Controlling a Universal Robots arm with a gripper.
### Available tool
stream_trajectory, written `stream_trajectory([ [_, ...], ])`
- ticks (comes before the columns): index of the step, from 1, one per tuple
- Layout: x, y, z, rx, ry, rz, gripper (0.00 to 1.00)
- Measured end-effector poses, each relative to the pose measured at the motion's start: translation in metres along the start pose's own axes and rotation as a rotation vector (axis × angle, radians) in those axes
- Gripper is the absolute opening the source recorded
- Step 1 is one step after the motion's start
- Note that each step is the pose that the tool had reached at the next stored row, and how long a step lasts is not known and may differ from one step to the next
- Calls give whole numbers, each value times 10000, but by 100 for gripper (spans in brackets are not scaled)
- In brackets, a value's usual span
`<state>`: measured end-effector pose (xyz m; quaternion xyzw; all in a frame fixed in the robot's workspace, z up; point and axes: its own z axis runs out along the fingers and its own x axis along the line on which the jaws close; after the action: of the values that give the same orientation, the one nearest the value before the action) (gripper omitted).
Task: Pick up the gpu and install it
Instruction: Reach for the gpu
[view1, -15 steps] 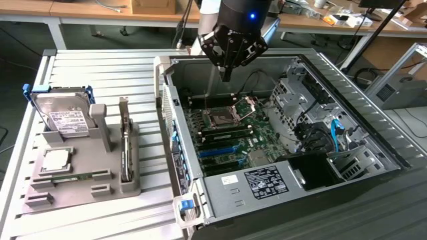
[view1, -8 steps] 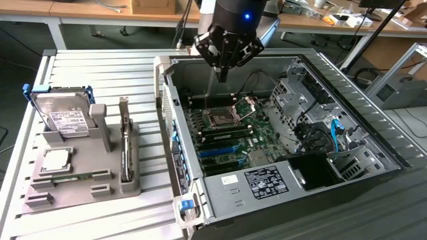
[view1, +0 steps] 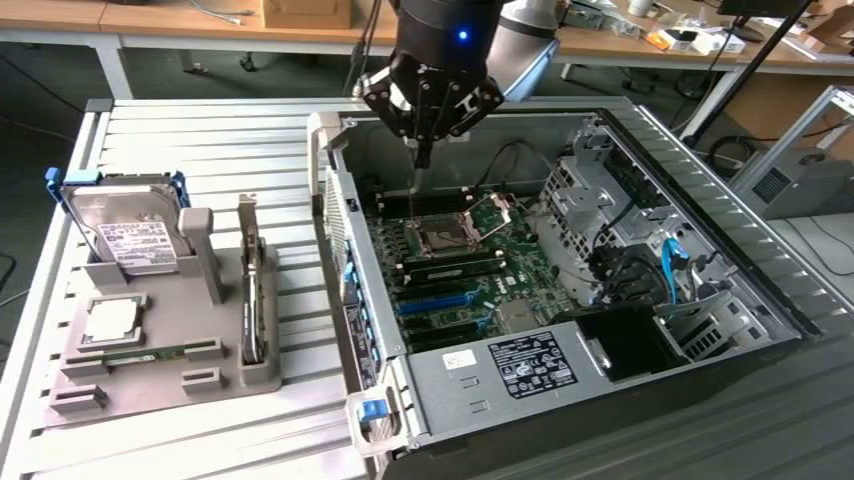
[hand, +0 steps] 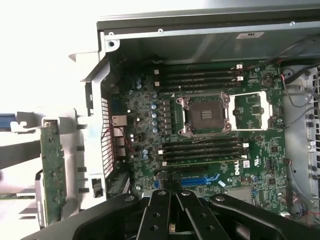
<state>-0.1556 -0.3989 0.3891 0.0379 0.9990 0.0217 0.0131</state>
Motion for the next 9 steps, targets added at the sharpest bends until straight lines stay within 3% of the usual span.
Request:
stream_trajectory([
  [9,381,-30,26,-1,0,-1,11],
])
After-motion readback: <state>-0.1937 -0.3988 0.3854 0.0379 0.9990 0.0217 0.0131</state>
